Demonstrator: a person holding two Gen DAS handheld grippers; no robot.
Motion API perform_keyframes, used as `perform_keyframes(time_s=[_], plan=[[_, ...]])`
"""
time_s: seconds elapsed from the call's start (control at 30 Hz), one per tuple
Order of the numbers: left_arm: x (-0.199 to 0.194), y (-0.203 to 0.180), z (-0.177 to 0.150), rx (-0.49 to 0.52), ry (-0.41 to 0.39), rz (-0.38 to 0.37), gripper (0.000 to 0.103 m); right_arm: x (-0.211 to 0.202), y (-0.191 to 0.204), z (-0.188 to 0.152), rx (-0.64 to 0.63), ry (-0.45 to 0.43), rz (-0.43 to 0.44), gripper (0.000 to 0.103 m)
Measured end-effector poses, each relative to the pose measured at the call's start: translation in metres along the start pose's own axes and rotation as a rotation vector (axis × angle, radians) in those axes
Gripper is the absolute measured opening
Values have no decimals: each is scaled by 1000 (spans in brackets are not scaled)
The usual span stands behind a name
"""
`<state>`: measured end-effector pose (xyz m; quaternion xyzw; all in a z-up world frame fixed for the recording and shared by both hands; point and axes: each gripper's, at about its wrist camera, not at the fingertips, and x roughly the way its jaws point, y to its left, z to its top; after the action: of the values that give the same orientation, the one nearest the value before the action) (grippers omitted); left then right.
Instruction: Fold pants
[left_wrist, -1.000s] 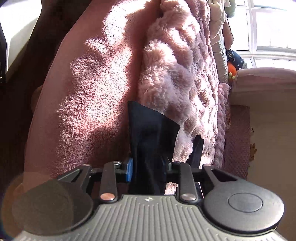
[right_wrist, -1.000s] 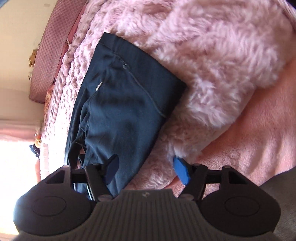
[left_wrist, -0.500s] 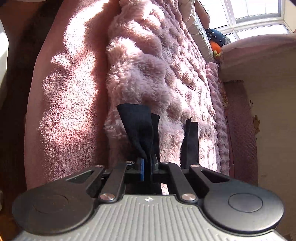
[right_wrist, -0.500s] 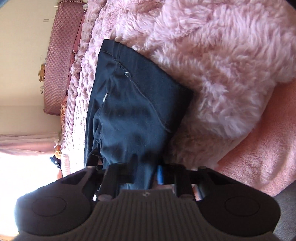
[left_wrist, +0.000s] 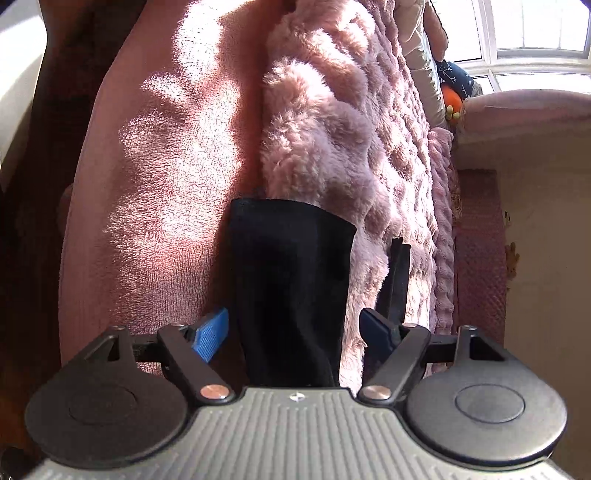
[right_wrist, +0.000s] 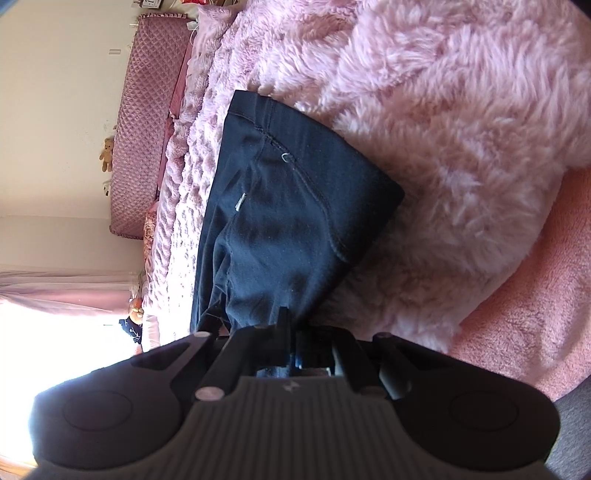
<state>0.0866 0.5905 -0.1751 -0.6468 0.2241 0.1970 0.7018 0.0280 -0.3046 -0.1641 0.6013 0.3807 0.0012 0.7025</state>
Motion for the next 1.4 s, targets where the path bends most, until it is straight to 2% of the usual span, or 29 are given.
perform_keyframes(time_s=[0.13,0.17,0.27,0.33,0.4,0.47,0.57,0.67,0.83,0.9,0.97,1.2,1.4], plan=[[3,5,-11,61,16,46,58,5,-7,-3,19,10,-46,0],[5,9,-14,53,21,44,49,6,-8,-4,20,11,-50,0],[9,17,-17,11,26,29,30,5,-9,-5,10,9,-54,0],[10,21,-18,1,22,18,27,5,-7,-4,-2,10,-58,0],[10,22,-20,0,20,-10,10,5,-4,-5,-20,10,-68,0],[6,26,-23,-20,2,-40,2,7,-1,-5,-32,10,-77,0],[1,30,-22,-49,-11,-83,0,8,1,-6,-43,13,-85,0],[-2,22,-22,-13,-19,-81,0,7,1,-5,-45,16,-84,0],[-15,-2,-20,-9,-16,-133,0,4,0,-3,-15,2,-30,0],[-20,-17,-19,1,-7,-168,0,3,-2,-1,32,6,19,0],[-23,-37,-18,35,-3,-168,0,0,-1,0,66,6,83,0],[-10,-94,-20,92,44,-160,0,0,26,8,27,3,168,0],[20,-150,-16,146,59,-166,0,4,61,33,-27,-24,216,0]])
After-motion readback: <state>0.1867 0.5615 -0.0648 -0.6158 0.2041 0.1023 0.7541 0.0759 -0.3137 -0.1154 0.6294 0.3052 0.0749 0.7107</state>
